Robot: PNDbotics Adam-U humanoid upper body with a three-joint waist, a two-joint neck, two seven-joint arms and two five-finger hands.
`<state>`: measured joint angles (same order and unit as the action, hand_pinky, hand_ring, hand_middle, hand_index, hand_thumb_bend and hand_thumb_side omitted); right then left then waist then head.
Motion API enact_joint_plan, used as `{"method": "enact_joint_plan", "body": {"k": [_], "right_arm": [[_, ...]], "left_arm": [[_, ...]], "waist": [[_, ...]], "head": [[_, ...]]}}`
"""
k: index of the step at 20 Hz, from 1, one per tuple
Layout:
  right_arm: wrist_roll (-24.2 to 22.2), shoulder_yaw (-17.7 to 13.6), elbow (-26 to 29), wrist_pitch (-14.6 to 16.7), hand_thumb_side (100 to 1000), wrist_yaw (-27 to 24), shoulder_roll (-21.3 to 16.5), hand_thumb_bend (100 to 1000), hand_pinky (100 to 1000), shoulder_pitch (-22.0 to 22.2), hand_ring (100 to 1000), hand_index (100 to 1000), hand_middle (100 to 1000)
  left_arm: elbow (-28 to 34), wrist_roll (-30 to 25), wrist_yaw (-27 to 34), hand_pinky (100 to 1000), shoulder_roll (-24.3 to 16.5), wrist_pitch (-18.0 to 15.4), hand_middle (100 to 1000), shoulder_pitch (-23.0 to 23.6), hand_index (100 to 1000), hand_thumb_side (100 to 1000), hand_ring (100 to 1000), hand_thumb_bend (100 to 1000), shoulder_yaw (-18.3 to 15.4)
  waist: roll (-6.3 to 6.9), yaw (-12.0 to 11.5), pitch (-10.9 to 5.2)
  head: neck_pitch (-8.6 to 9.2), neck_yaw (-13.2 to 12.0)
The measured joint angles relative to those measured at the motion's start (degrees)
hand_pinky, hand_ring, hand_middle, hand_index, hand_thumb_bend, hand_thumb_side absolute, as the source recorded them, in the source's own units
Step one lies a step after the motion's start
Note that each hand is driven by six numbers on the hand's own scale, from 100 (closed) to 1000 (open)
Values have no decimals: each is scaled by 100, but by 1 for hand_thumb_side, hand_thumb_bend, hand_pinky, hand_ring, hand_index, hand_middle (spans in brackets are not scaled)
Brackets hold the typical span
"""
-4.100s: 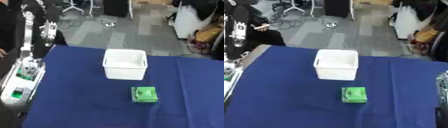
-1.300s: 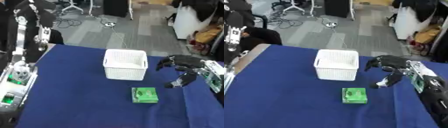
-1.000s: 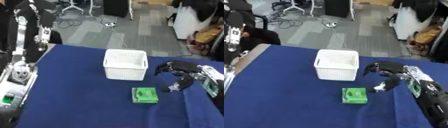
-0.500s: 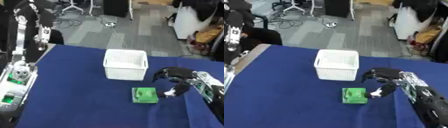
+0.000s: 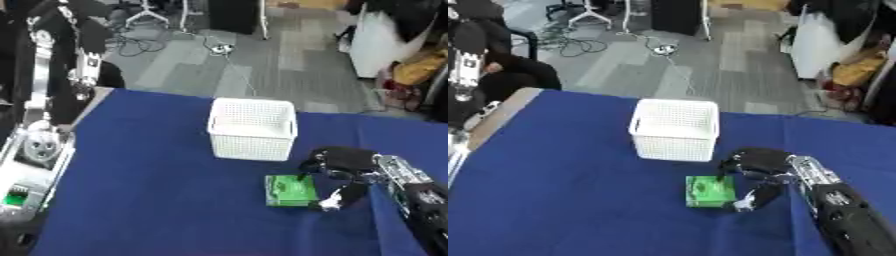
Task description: Pick up objects on the table and place them in the box.
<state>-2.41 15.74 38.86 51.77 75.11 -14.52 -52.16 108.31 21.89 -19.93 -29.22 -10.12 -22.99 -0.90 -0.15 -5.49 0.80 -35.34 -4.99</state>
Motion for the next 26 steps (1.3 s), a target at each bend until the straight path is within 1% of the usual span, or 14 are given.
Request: {"method": "enact_joint_plan", "body": {"k": [4, 7, 10, 13, 15, 18, 21, 24, 25, 26], "right_arm": [[266, 7, 115, 16, 1000, 61, 88, 545, 825, 44, 740, 799, 718], [368, 20, 263, 14, 1000, 30, 171, 551, 823, 44, 740, 805, 724], [358, 28, 357, -17, 1000, -2, 308, 573, 829, 44, 748, 838, 735], [223, 4, 359, -151, 1000, 21, 447, 607, 847, 64, 768, 872, 727], [11, -37, 342, -386, 1000, 103, 524, 631, 868, 125, 790, 891, 738], [-512, -115, 331, -900, 1000, 306, 664, 659, 876, 201, 798, 887, 737], [-1019, -211, 438, -1303, 1000, 367, 765, 683, 886, 235, 810, 891, 752], [-1418, -254, 579, -1578, 1000, 371, 809, 689, 885, 270, 814, 902, 766], [-1505, -274, 628, -1646, 1000, 366, 813, 648, 887, 294, 816, 901, 767], [-1567, -285, 678, -1704, 1000, 359, 812, 683, 886, 301, 815, 900, 766]], "left_arm": [[1, -8, 0, 398, 0, -8, 642, -1, 687, 957, 532, 173, 0], [2, -9, 1, 399, 0, -9, 642, -2, 687, 957, 532, 173, 1], [2, -10, 2, 400, 2, -9, 642, -6, 687, 957, 533, 173, 2], [4, -11, 6, 400, 4, -9, 642, -25, 687, 957, 533, 174, 5], [6, -11, 8, 400, 5, -9, 642, -25, 687, 957, 533, 174, 14], [15, -17, 13, 401, 7, -6, 642, -30, 687, 957, 533, 174, 20], [17, -23, 18, 401, 8, -2, 642, -44, 687, 958, 533, 174, 31], [17, -26, 18, 401, 8, -1, 642, -44, 687, 957, 533, 174, 31], [17, -27, 18, 401, 8, -1, 642, -44, 687, 954, 533, 172, 31], [17, -27, 18, 401, 8, -1, 642, -44, 687, 957, 533, 173, 31]], "waist": [[0, -8, 0], [0, -14, 0], [0, -27, 0], [0, -37, 0], [0, -50, 0], [1, -57, -8], [1, -62, -26], [1, -64, -26], [1, -64, -26], [1, -64, -26]], "head": [[0, 0], [-1, 0], [-1, 0], [-1, 0], [-1, -1], [-1, -1], [-1, -1], [-1, -1], [-1, -1], [-1, -1]]}}
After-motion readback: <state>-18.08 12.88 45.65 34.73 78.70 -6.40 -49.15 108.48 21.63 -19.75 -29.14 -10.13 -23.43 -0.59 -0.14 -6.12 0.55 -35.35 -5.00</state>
